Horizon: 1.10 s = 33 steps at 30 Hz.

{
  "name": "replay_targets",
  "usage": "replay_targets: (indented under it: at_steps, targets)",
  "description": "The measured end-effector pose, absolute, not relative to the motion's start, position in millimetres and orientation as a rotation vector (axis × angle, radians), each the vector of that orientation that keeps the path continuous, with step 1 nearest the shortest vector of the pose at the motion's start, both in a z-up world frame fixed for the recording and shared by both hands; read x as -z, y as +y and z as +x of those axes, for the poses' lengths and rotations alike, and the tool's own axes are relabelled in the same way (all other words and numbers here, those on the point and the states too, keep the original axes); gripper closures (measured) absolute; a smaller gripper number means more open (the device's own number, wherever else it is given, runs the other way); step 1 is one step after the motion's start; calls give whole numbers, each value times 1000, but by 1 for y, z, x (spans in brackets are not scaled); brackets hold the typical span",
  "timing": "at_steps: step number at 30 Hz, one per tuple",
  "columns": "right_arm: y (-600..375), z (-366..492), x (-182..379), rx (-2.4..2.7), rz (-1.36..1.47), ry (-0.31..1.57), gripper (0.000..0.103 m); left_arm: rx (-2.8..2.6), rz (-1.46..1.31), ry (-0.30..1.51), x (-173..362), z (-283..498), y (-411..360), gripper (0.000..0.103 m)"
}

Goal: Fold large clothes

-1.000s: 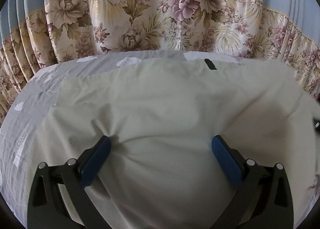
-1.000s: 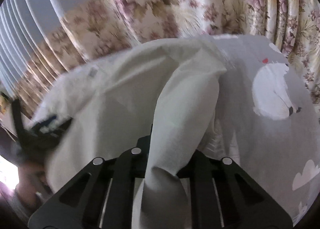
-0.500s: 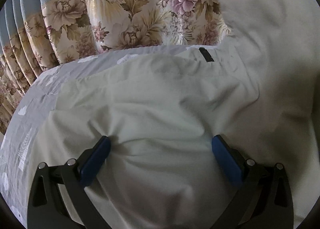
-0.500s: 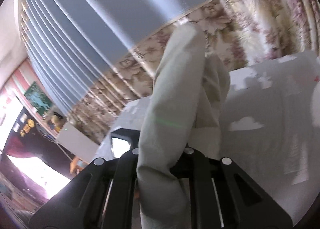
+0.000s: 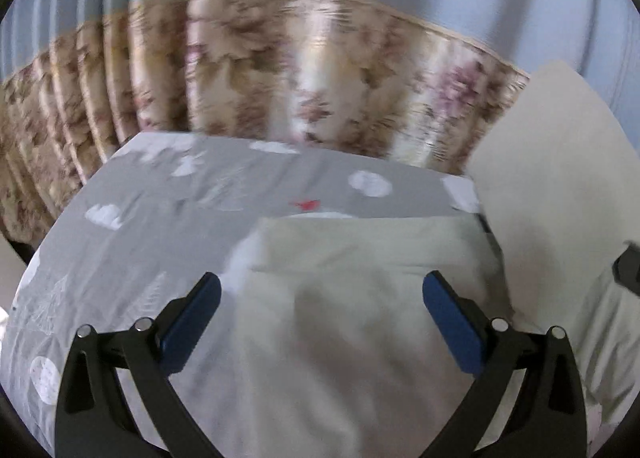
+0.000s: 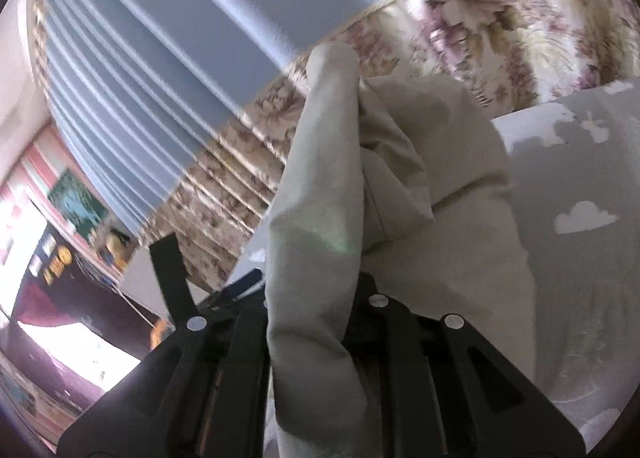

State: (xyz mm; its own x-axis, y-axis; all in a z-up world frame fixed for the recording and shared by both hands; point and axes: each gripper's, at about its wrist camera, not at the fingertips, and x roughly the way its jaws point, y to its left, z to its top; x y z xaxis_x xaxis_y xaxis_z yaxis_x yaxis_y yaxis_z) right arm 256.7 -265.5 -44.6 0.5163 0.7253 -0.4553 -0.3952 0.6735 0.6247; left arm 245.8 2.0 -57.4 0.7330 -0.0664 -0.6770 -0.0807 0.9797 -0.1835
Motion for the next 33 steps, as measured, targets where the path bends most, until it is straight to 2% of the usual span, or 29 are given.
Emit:
replay_targets:
  at_steps: [5,9,12,13,14,15,16,17,22,24,27,33]
  targets:
    - [-207,254,66,-682,363,797,92,-23,-396,743,77,233,62,2]
    - [-166,252,95,-631,224,807,91,-30,-387,679,58,220,81,2]
    - [-140,243,116,-580,74,782,82,-20,-398,674,57,216,88,2]
    - [-136,241,118,-577,45,774,73,-10,-407,682,60,217,88,2]
    - [-130,236,119,-600,21,755,55,-4,-411,701,64,221,88,2]
    - [-128,233,119,-630,13,746,45,-2,-409,707,65,221,88,2]
    - [-124,227,115,-670,2,738,25,-2,-403,704,64,220,86,2]
    - [-125,223,111,-688,-1,731,14,-1,-405,699,63,219,86,2]
    - [-161,189,62,-720,43,615,8,13,-404,657,51,213,86,2]
    - [-199,178,35,-685,92,537,4,42,-391,649,44,211,77,2]
    - [-248,174,9,-578,99,451,3,120,-346,649,37,211,48,2]
    - [-326,202,22,-405,208,451,3,170,-203,688,47,223,-24,2]
